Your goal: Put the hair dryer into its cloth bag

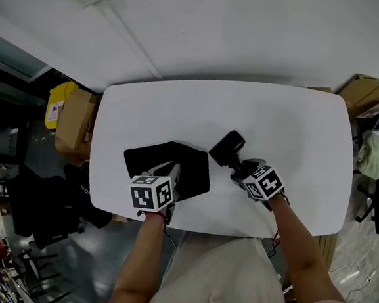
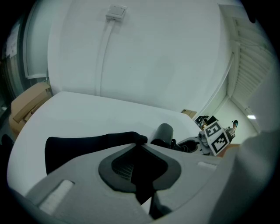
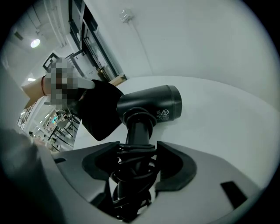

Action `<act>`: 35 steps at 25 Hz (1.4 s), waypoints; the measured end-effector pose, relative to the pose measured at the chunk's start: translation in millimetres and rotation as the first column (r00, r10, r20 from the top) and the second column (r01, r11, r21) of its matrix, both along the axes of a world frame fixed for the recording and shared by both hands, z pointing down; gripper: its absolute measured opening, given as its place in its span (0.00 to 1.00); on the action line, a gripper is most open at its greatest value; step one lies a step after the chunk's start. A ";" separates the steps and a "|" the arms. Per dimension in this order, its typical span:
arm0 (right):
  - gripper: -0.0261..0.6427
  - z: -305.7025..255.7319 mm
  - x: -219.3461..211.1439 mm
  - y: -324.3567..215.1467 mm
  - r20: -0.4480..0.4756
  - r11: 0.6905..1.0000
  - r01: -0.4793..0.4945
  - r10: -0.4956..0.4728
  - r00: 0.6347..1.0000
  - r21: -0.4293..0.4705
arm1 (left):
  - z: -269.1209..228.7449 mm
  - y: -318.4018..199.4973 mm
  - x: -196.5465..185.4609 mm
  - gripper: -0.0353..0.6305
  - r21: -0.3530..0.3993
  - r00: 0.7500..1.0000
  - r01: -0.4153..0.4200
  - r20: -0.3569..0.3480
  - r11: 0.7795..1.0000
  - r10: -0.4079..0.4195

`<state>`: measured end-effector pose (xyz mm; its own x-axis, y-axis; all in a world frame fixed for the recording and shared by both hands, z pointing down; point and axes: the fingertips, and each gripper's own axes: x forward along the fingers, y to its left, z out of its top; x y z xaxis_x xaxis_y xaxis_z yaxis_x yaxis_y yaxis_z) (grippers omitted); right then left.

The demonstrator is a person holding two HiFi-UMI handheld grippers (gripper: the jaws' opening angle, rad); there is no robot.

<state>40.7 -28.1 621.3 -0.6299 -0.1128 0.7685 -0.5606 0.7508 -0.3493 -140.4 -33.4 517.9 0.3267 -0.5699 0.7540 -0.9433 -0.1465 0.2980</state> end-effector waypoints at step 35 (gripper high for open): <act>0.44 -19.1 -55.0 48.2 0.011 0.903 0.340 -0.355 0.935 0.264 | 21.6 -3.5 17.0 0.09 -0.072 0.998 0.008 -0.061 0.997 -0.012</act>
<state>-14.3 20.1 602.2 -0.7069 -0.0651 0.7043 -0.2327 0.9617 -0.1447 -123.4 -36.9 539.5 0.3682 -0.5186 0.7716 -0.9241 -0.1131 0.3650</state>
